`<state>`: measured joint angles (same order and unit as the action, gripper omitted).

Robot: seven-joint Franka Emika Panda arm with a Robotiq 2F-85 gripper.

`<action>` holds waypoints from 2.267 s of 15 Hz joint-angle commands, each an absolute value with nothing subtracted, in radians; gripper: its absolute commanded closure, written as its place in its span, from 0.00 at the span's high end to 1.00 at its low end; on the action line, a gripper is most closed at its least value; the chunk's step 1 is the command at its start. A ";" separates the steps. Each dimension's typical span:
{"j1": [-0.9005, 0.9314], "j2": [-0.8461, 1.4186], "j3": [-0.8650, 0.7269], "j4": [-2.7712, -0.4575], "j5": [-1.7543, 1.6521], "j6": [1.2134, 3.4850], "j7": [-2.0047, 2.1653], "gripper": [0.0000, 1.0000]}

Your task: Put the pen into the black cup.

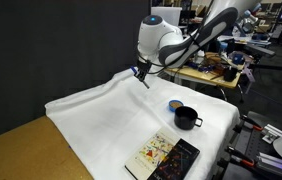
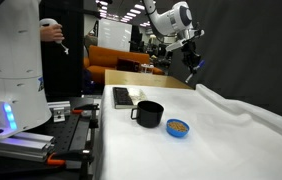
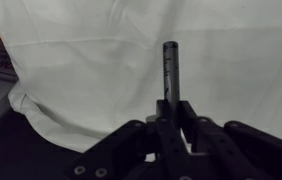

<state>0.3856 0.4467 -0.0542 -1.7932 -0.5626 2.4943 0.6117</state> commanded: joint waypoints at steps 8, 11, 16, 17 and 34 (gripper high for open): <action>0.395 0.446 -0.045 -1.813 -0.603 2.494 0.703 0.16; 0.395 0.446 -0.043 -1.817 -0.603 2.494 0.703 0.16; 0.395 0.446 -0.043 -1.817 -0.603 2.495 0.703 0.16; 0.395 0.446 -0.043 -1.817 -0.603 2.495 0.703 0.16; 0.391 0.446 -0.015 -1.823 -0.451 2.443 0.681 0.04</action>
<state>0.4006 0.4541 -0.0280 -1.8222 -0.4850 2.4753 0.6931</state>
